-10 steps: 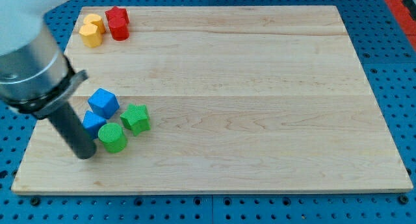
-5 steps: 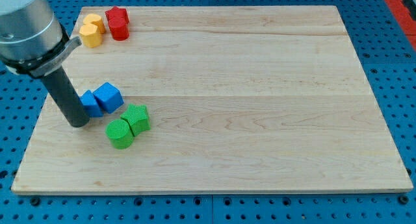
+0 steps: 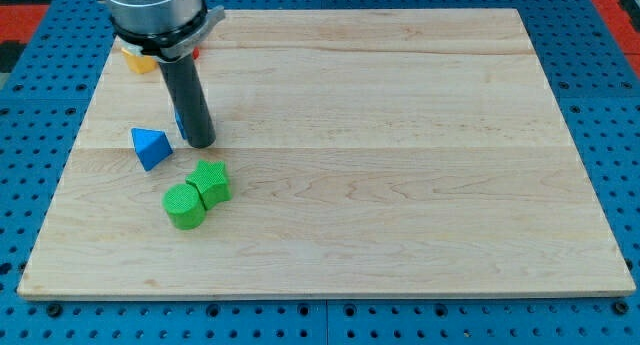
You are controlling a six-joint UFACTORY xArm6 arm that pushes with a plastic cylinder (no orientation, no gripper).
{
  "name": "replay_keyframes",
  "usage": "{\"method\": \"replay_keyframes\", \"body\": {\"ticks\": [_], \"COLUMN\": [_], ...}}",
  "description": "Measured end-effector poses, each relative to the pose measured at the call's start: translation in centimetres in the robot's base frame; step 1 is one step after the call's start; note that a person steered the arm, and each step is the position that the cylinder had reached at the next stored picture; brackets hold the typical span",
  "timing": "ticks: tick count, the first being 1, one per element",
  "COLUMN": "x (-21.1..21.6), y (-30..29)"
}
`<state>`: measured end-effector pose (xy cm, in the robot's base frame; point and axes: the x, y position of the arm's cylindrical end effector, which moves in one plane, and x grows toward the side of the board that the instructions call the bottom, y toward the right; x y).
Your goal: Place the blue blocks in between the red blocks and green blocks
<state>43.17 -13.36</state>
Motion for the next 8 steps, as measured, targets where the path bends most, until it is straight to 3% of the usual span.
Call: {"method": "replay_keyframes", "body": {"ticks": [5, 8], "x": [5.8, -0.7], "y": [-7.1, -3.7]}}
